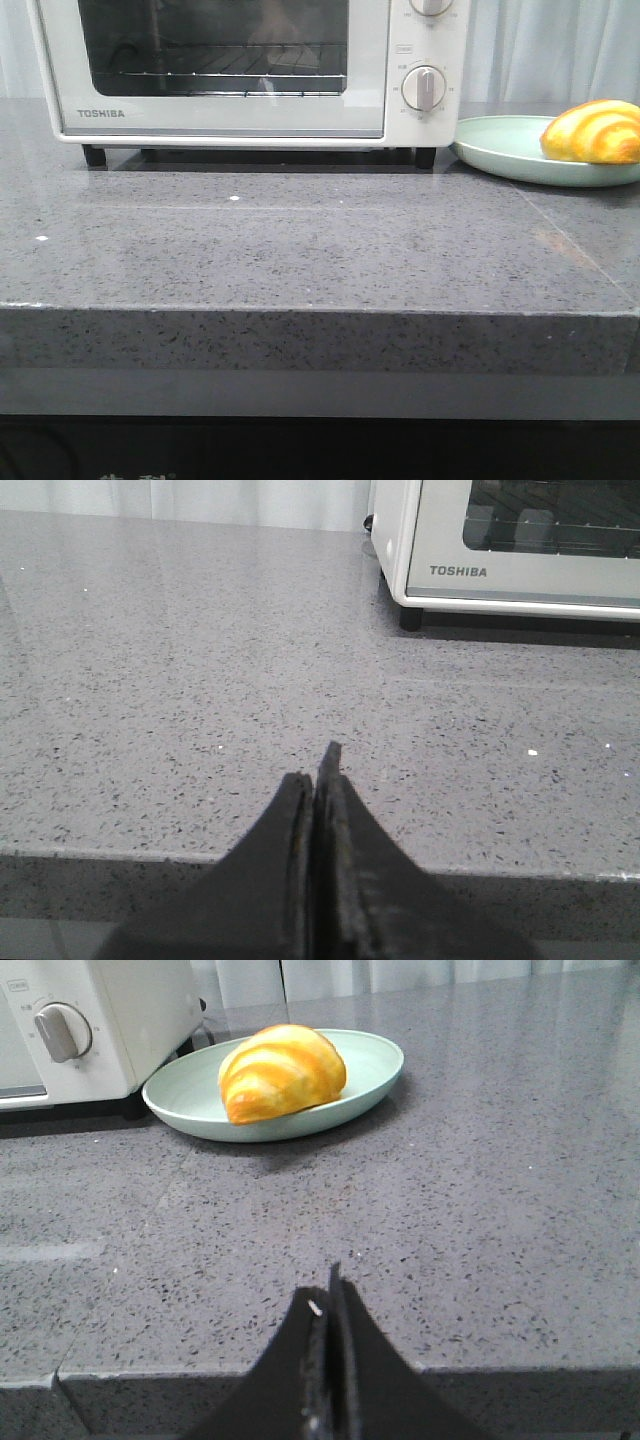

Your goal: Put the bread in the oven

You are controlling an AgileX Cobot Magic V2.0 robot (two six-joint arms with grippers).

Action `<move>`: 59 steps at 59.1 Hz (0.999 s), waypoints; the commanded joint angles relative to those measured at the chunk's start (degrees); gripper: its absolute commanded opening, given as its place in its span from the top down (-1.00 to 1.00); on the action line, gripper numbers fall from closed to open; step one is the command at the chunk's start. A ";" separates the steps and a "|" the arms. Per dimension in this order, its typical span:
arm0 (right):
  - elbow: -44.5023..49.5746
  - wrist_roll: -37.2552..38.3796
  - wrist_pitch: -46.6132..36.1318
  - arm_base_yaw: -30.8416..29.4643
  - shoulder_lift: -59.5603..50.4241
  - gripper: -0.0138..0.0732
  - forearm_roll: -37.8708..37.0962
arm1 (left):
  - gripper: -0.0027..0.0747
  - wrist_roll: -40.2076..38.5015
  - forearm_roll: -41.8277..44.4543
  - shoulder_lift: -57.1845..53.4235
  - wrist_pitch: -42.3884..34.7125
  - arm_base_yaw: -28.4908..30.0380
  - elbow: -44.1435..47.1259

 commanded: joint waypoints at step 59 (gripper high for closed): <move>-0.31 -0.46 -6.36 -0.24 -1.33 0.84 -0.05 | 0.98 -0.50 0.28 -0.95 -6.45 0.07 0.35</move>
